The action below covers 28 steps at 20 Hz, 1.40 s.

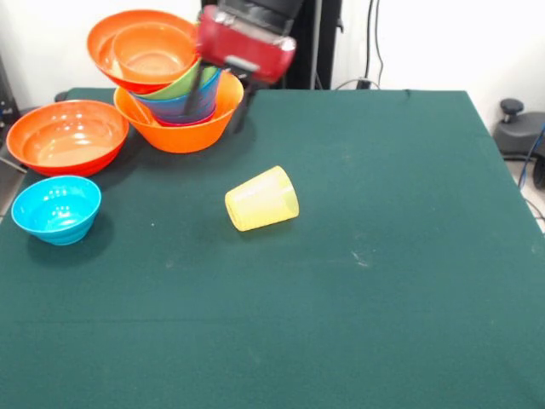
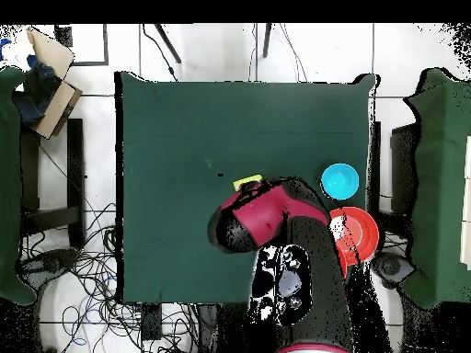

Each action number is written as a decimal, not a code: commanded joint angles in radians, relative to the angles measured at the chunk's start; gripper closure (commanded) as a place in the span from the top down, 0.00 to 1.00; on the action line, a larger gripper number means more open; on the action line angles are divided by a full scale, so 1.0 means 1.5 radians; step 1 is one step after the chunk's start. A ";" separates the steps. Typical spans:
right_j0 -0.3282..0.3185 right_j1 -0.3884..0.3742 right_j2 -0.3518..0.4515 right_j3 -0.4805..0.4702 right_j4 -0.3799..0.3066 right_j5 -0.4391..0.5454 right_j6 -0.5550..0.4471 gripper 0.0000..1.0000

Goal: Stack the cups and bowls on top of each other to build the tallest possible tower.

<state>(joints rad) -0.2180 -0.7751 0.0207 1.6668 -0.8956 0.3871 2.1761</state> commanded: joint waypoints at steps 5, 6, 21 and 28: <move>-0.019 0.097 0.046 -0.062 -0.008 -0.051 0.010 1.00; -0.019 0.100 0.048 -0.062 -0.007 -0.054 0.009 1.00; -0.019 0.044 0.067 0.004 0.016 -0.047 -0.008 1.00; 0.007 0.043 0.050 0.004 0.017 -0.044 0.018 1.00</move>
<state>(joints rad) -0.2396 -0.7212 0.0256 1.6451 -0.8869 0.3648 2.1761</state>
